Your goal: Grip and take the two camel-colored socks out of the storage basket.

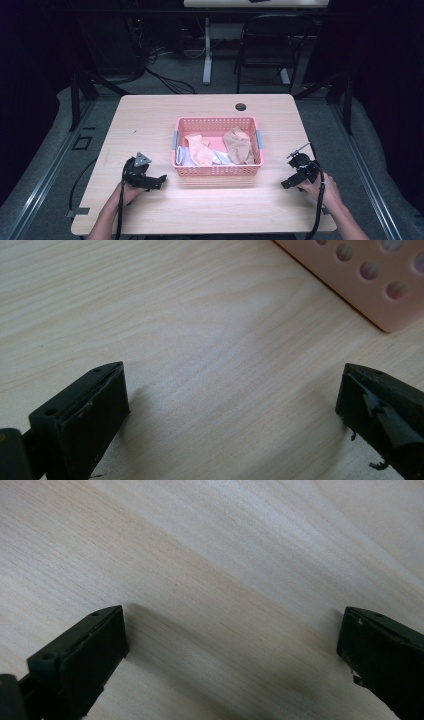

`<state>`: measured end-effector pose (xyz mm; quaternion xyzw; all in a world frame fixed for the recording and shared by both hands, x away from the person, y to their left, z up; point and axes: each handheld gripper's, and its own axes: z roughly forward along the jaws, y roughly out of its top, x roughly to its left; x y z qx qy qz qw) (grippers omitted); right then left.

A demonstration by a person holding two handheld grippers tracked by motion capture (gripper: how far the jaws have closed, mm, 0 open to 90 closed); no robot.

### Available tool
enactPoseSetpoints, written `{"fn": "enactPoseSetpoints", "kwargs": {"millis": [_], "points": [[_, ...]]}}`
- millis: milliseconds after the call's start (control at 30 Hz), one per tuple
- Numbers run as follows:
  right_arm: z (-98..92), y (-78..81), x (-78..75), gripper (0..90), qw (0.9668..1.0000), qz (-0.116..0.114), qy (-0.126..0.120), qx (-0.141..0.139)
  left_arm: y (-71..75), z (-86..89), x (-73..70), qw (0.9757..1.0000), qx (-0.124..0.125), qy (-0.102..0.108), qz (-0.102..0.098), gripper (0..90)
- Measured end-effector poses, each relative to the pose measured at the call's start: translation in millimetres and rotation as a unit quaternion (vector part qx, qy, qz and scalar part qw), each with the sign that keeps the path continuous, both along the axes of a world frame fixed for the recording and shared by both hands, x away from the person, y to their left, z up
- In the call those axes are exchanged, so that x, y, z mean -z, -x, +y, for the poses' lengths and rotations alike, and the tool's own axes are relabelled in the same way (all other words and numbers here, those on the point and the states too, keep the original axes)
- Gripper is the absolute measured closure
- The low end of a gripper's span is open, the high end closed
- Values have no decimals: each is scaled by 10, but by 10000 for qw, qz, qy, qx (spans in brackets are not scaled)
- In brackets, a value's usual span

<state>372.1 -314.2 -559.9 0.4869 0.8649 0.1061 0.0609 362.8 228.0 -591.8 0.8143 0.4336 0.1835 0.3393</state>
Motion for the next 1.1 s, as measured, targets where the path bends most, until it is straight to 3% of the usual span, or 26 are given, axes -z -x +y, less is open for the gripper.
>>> {"fn": "enactPoseSetpoints", "kwargs": {"millis": [67,133,167,200,367,400,467,500,667,700,733,833,967,1100], "points": [[10,10,20,0,9999,-94,-92,103,-1,0,0,10000,0,0,0,2],[1,-5,-3,0,10000,18,18,-19,0,0,0,10000,0,-1,-1,2],[14,20,42,0,9994,-177,-229,177,0,0,0,10000,0,0,-2,2],[-3,-4,-4,0,10000,14,19,-42,0,0,0,10000,0,0,-2,2],[9,-14,0,0,10000,87,34,16,0,0,0,10000,1,-3,-2,3],[23,-8,17,0,10000,43,-52,26,0,1,-2,10000,7,-15,1,3],[18,-31,-36,0,9996,177,114,-166,0,1,-1,10000,10,-12,1,3],[29,-18,-31,0,10000,69,-29,-52,0,1,-1,10000,9,-14,0,3],[22,-11,-235,0,9998,-139,-36,-106,1,0,0,10000,2,-13,-6,3],[27,15,-343,0,9992,-350,-166,-80,1,1,-1,10000,3,-16,-5,3],[27,15,-343,0,9992,-350,-166,-80,1,1,-1,10000,3,-16,-5,3],[34,63,-550,0,9966,-751,-322,-106,0,1,-1,10000,8,-16,-6,3],[47,65,-665,0,9948,-974,-270,-136,-1,1,-1,10000,8,-11,-3,2],[88,54,-754,0,9940,-1057,-228,-159,-4,2,-1,10000,27,-19,-5,2]]}}
